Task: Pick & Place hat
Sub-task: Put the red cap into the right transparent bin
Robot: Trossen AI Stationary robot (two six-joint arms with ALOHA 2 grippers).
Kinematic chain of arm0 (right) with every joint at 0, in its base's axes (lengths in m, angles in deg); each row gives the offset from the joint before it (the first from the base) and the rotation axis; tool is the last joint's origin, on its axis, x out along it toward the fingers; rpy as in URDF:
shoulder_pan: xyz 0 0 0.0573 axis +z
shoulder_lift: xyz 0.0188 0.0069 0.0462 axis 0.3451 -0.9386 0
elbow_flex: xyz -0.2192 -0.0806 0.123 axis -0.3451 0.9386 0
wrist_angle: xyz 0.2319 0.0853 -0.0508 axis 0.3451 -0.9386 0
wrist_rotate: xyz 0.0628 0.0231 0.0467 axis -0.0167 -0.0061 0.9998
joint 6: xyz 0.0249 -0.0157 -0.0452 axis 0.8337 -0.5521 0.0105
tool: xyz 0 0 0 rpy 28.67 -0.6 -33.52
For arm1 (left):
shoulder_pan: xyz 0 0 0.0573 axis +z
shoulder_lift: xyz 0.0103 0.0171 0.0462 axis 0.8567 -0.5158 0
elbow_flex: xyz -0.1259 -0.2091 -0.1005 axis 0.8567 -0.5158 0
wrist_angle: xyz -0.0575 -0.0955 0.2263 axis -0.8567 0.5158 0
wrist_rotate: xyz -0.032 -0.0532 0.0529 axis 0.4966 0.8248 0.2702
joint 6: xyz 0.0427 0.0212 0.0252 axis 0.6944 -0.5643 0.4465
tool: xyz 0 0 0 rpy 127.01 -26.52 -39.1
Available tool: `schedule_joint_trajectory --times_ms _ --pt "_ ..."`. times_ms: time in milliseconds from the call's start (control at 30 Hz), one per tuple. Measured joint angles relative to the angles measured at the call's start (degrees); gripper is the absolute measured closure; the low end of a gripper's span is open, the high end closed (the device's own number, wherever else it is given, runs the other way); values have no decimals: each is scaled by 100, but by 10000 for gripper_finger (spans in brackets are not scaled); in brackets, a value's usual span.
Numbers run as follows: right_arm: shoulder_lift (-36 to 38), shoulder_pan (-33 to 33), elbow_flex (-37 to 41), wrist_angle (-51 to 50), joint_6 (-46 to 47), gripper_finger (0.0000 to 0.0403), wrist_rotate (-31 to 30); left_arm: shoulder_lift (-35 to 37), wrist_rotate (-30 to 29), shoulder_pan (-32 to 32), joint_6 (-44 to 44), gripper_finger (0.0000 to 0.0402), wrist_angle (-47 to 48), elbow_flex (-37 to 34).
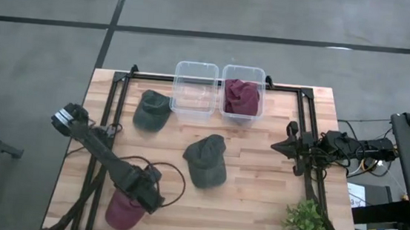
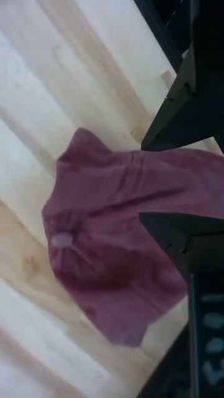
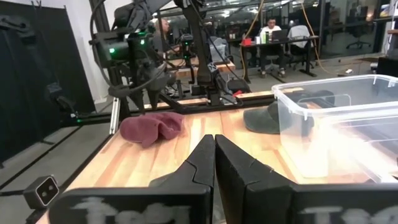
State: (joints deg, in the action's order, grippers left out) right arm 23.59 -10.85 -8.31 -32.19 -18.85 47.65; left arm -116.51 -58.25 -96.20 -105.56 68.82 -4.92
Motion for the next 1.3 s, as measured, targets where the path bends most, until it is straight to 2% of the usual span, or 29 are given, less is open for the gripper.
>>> schedule_joint_trajectory --times_ms 367,600,700,1000,1133,1300 --pt "0 0 0 4 -1 394 -5 -140 111 2 -55 239 -399 4" --pt "0 0 0 8 36 394 -5 -228 182 -61 -94 239 -595 -354" --pt "0 0 0 9 89 394 -3 -293 285 -91 -139 239 -983 -611" --pt "0 0 0 9 89 394 -1 -308 288 -127 -94 239 -2936 -1415" --pt "0 1 0 9 111 394 1 -308 284 -134 -98 239 -3321 -1668" --pt "0 1 0 9 111 394 2 -305 284 -133 -124 241 -3336 -1883"
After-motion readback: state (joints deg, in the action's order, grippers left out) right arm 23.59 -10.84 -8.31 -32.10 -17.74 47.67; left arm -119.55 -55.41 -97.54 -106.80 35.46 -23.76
